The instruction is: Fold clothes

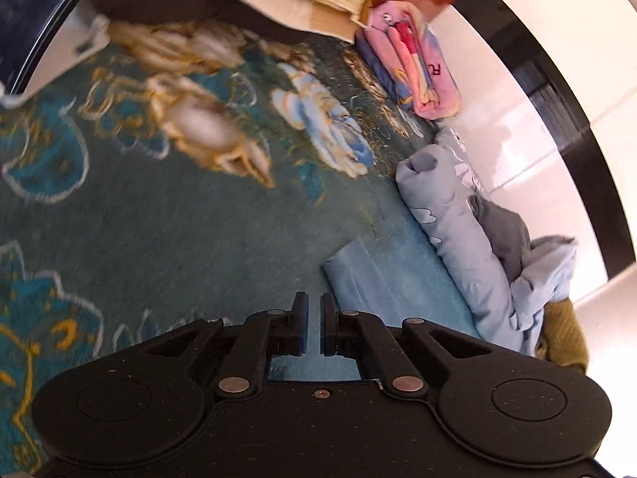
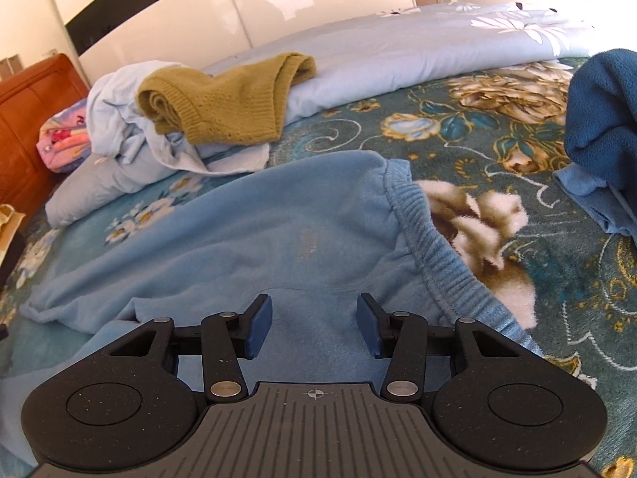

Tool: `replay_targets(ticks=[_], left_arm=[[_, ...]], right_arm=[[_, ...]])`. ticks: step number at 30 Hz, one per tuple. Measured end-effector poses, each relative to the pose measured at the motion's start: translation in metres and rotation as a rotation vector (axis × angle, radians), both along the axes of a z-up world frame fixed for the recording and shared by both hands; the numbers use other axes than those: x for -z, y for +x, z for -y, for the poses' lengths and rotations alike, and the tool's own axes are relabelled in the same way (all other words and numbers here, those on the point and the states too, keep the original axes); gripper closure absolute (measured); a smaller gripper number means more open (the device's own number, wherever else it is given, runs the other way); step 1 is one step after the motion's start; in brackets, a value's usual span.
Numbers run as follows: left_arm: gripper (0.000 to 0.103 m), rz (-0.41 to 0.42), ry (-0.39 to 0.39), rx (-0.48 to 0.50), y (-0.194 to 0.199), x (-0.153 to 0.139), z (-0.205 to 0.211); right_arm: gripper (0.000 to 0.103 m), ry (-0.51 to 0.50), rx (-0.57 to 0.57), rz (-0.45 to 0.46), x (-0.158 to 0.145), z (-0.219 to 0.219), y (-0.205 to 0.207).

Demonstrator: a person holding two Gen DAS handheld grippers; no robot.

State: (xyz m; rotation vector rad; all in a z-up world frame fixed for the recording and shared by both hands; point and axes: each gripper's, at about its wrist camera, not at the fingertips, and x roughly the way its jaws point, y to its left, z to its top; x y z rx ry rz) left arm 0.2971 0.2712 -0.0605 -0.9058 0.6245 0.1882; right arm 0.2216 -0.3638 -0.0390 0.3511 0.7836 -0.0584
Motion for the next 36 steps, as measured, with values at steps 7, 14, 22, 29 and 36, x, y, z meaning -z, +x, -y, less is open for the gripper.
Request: replay_targets(ticks=[7, 14, 22, 29, 36], left_arm=[[0.064, -0.007, 0.053, 0.074, 0.037, -0.016, 0.029], [0.063, -0.151, 0.195, 0.061, 0.071, -0.016, 0.070], [0.100, -0.125, 0.052, -0.072, 0.034, -0.001, 0.040], [0.073, -0.082, 0.006, -0.063, 0.048, -0.009, 0.038], [0.065, -0.180, 0.074, -0.030, 0.084, -0.014, 0.059]], right_arm=[[0.060, -0.006, 0.014, 0.013, -0.006, 0.003, -0.001], [0.060, -0.009, 0.003, 0.000, 0.000, 0.002, 0.003], [0.060, -0.003, 0.006, -0.003, 0.001, 0.005, 0.000], [0.060, 0.003, -0.010, -0.010, 0.005, -0.002, 0.004], [0.060, -0.003, -0.017, -0.007, 0.002, -0.003, 0.007]])
